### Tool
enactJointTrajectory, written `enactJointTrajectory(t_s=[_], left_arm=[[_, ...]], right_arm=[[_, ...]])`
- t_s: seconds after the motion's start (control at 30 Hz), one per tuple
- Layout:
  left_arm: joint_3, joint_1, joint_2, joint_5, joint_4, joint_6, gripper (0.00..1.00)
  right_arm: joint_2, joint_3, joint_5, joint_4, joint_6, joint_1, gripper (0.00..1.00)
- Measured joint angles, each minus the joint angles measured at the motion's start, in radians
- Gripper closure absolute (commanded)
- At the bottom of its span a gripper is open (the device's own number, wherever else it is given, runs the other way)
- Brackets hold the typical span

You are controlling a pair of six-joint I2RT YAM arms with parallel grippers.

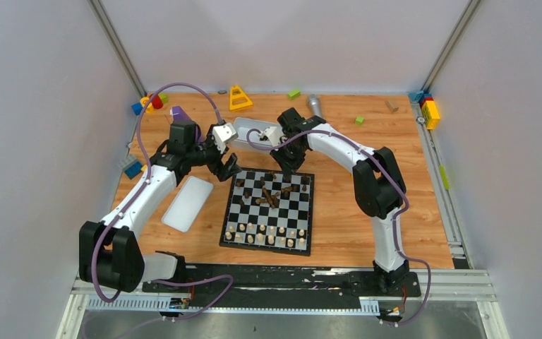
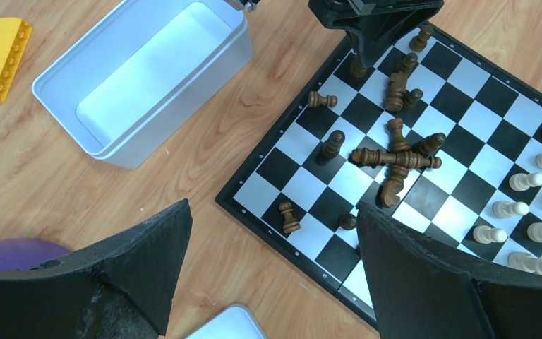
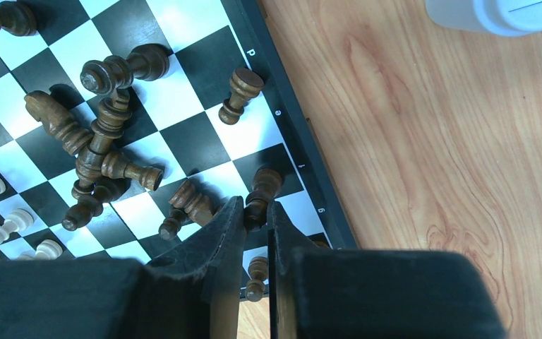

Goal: Set up the chess pieces on the board
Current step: Place the chess piece on the chessboard.

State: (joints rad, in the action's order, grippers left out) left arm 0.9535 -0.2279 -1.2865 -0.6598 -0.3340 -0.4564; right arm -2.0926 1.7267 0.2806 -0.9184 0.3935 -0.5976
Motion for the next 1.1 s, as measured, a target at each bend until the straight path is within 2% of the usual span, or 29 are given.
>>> enactJointTrajectory(t_s=[0.43, 0.6, 0.83, 1.1], left_arm=[[-0.009, 0.0, 0.004, 0.004, -0.01, -0.003, 0.07], [-0.011, 0.0, 0.004, 0.007, -0.014, -0.004, 0.06], [-0.012, 0.0, 0.011, 0.007, -0.014, -0.005, 0.06], [-0.013, 0.0, 0.017, 0.007, -0.016, -0.007, 0.06]], right_arm=[[0.0, 0.002, 0.0, -0.001, 0.0, 0.0, 0.97], [0.0, 0.004, -0.001, -0.001, 0.0, 0.0, 0.94], [0.0, 0.004, -0.003, 0.0, 0.0, 0.0, 0.83], [0.0, 0.004, -0.012, 0.0, -0.005, 0.001, 0.65]])
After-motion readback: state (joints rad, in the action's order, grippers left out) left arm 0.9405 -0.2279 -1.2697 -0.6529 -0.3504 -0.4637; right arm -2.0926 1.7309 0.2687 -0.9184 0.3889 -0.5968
